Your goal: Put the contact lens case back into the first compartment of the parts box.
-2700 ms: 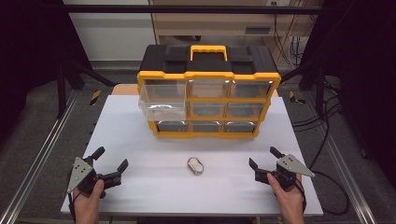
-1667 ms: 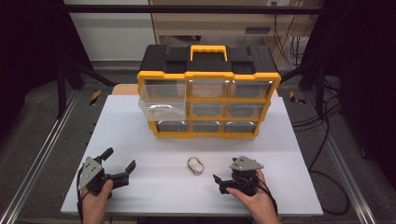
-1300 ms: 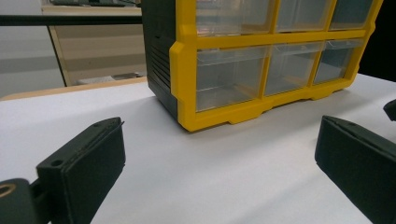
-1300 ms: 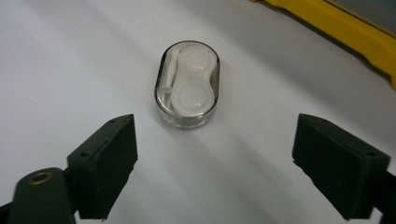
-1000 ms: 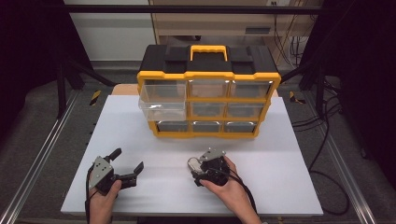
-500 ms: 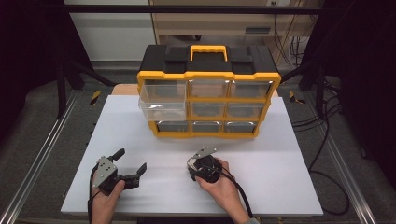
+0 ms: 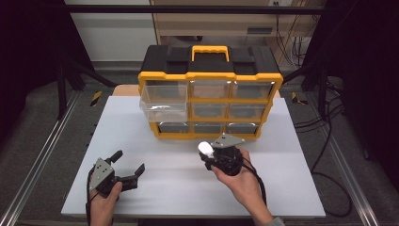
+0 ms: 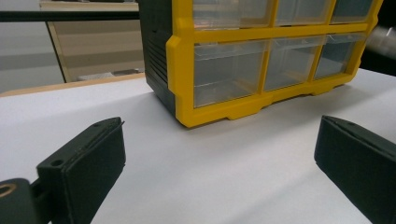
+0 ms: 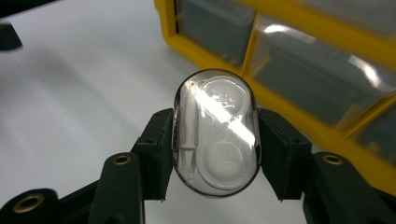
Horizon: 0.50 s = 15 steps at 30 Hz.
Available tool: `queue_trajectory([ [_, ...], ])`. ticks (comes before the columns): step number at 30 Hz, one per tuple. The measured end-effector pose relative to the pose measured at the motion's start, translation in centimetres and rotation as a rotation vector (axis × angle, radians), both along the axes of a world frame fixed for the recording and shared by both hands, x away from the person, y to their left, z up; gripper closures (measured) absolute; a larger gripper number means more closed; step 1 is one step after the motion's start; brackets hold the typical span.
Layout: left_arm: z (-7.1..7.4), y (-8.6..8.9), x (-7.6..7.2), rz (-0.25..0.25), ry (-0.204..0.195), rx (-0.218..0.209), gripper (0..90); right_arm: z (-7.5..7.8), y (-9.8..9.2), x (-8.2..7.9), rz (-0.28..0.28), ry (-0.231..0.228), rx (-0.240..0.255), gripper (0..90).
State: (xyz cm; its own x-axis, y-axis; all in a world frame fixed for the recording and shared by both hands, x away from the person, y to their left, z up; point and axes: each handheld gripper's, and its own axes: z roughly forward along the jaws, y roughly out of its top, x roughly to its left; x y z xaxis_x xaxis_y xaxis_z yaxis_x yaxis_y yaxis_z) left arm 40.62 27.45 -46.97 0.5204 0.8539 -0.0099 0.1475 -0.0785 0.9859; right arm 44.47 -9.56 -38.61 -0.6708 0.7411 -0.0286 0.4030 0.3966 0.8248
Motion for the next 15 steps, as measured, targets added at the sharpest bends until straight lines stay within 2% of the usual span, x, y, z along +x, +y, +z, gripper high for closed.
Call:
queue_trajectory([
  [4,0.0,0.1,0.0,0.003,-0.001,-0.003,1.5,3.2,-1.1,0.0,-0.005,-0.040,0.044,49.1],
  [10,0.2,0.3,0.0,0.013,-0.008,-0.007,1.6,7.5,-1.4,0.2,-0.017,-0.134,0.004,49.1],
  [15,0.1,0.5,0.0,0.024,-0.009,-0.019,1.7,10.5,-1.1,0.2,-0.016,-0.191,0.010,49.1],
])
